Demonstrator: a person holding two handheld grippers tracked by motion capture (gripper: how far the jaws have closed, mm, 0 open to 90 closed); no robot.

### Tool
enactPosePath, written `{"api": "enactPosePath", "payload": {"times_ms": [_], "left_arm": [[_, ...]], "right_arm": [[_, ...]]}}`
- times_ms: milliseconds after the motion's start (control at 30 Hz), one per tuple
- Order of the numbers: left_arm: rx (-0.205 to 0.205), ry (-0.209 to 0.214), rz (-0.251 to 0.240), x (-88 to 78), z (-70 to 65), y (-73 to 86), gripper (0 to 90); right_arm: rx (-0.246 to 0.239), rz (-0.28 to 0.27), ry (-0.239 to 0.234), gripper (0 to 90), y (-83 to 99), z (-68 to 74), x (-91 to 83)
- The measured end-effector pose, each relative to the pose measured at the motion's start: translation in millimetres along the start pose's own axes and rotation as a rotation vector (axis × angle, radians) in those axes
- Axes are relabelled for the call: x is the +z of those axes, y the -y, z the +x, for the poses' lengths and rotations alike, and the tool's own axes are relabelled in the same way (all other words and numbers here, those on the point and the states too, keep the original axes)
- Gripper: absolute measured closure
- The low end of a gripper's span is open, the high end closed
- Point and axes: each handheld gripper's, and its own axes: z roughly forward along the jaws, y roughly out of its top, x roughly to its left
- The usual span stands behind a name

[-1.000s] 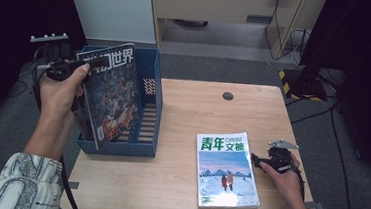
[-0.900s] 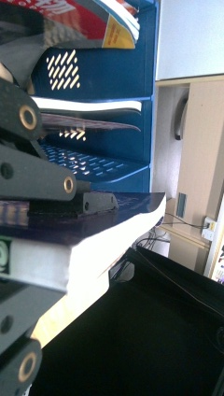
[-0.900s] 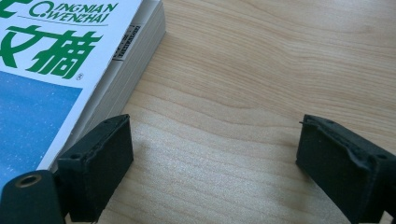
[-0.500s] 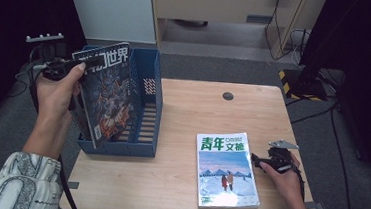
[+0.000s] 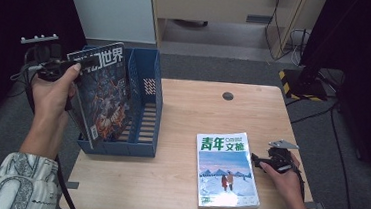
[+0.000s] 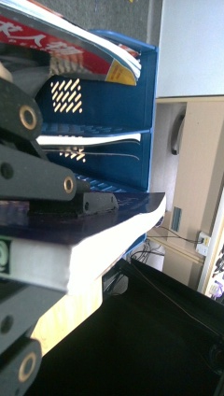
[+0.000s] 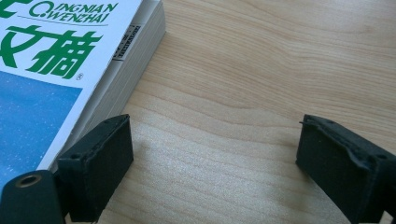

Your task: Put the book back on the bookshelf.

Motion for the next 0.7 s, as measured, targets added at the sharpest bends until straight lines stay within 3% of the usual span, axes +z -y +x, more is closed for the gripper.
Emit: {"api": "enactPosePath", "payload": {"times_ms": [700], "left_arm": [[0.007,-0.066,-0.019,22.6,6.8,1.5,82.2]], "right_arm": [[0.003,-0.002,-0.001,10.8,0.2,0.5,-0.3]]}}
